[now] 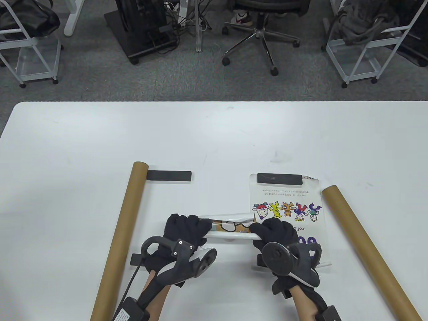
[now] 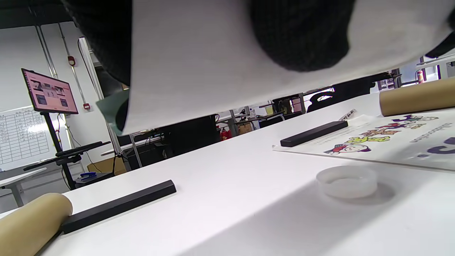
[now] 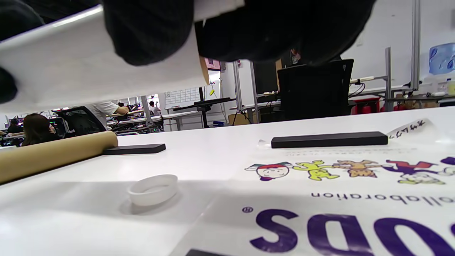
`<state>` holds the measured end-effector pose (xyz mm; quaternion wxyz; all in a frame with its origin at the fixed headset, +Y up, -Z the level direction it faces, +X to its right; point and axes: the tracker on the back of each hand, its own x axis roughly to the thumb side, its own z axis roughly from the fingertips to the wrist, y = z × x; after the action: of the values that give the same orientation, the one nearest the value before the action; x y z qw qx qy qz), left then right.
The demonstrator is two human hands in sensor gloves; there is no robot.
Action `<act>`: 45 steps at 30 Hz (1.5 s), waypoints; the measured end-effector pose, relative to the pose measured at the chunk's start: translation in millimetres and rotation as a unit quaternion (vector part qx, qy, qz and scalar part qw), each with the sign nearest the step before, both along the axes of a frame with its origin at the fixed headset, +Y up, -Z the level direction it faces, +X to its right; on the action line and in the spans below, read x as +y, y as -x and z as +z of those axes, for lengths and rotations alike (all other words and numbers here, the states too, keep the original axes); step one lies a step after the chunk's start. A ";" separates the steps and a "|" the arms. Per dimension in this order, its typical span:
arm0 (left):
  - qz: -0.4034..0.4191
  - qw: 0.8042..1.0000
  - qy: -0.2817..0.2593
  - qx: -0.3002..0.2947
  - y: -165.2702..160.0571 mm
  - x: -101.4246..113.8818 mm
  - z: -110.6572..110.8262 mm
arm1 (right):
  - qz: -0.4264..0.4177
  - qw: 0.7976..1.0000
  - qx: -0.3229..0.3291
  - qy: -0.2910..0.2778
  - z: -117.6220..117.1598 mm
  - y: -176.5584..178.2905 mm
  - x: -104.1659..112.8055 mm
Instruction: Roll up posters and store in mailing tubes
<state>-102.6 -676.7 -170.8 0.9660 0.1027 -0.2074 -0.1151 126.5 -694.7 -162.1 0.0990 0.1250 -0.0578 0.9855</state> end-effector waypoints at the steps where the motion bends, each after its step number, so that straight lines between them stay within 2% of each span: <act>1: 0.001 1.000 0.000 0.000 -0.1 0.0 -0.2 | 0.007 1.000 0.001 -0.002 0.4 0.2 0.4; 5: -0.004 1.000 0.002 0.002 0.1 0.1 -0.2 | 0.011 1.000 0.003 -0.007 1.2 0.7 1.3; 11: -0.007 1.000 -0.008 0.006 1.4 1.1 0.2 | 0.000 1.000 0.013 0.017 0.4 1.6 -0.3; 18: -0.003 1.000 -0.001 0.002 1.2 0.3 -0.6 | -0.012 1.000 -0.007 0.001 0.0 -4.3 1.9; 25: -0.008 1.000 0.003 0.000 0.1 0.6 -0.4 | -0.013 1.000 -0.003 0.019 -0.8 -2.8 -1.2; 32: -0.018 1.000 -0.006 0.003 1.2 1.4 -1.0 | -0.009 1.000 0.004 0.009 0.3 0.4 1.2; 37: 0.007 1.000 0.004 0.008 3.4 1.8 -1.5 | -0.014 1.000 -0.006 0.012 -0.4 0.4 2.2; 42: 0.001 1.000 -0.004 0.003 -0.3 1.1 0.1 | 0.018 1.000 -0.004 0.010 -1.2 2.6 -1.1; 45: -0.005 1.000 -0.003 0.003 -1.4 0.4 0.5 | 0.004 1.000 0.004 0.011 -0.9 1.8 -0.6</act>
<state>-101.2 -676.2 -170.3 0.9656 0.1046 -0.2050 -0.1209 124.8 -695.3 -163.0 0.0967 0.1276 -0.0460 0.9860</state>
